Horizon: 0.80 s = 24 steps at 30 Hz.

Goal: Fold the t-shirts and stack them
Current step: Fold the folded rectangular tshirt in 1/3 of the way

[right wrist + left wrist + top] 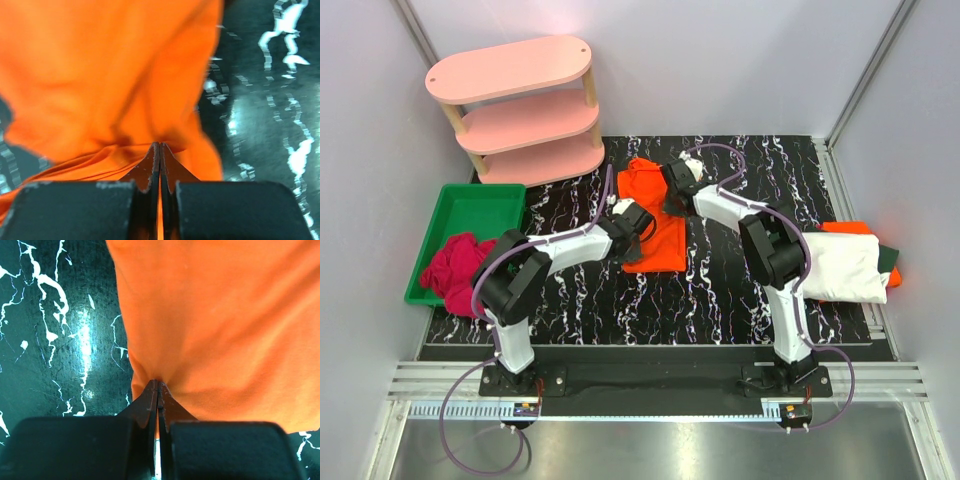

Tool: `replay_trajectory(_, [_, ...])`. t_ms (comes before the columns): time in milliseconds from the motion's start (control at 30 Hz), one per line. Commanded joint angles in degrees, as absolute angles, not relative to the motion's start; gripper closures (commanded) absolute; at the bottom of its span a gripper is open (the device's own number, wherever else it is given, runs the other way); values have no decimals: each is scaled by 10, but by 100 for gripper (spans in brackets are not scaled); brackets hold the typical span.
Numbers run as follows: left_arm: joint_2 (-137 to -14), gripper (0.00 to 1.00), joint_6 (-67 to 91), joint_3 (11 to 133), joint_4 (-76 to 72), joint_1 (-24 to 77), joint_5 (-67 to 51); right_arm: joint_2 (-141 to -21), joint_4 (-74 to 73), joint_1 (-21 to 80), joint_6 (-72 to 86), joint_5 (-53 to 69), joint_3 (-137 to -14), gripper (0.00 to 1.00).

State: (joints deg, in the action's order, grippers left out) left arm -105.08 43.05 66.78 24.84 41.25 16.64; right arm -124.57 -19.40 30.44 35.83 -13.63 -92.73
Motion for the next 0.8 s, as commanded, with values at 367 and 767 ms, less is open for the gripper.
replay_trajectory(367, [-959, 64, 371, 654, 224, 421, 231, -1110, -136, 288, 269, -163, -863, 92])
replay_trajectory(767, [-905, 37, 410, 599, 220, 423, 221, -923, -162, 345, 339, -148, -664, 68])
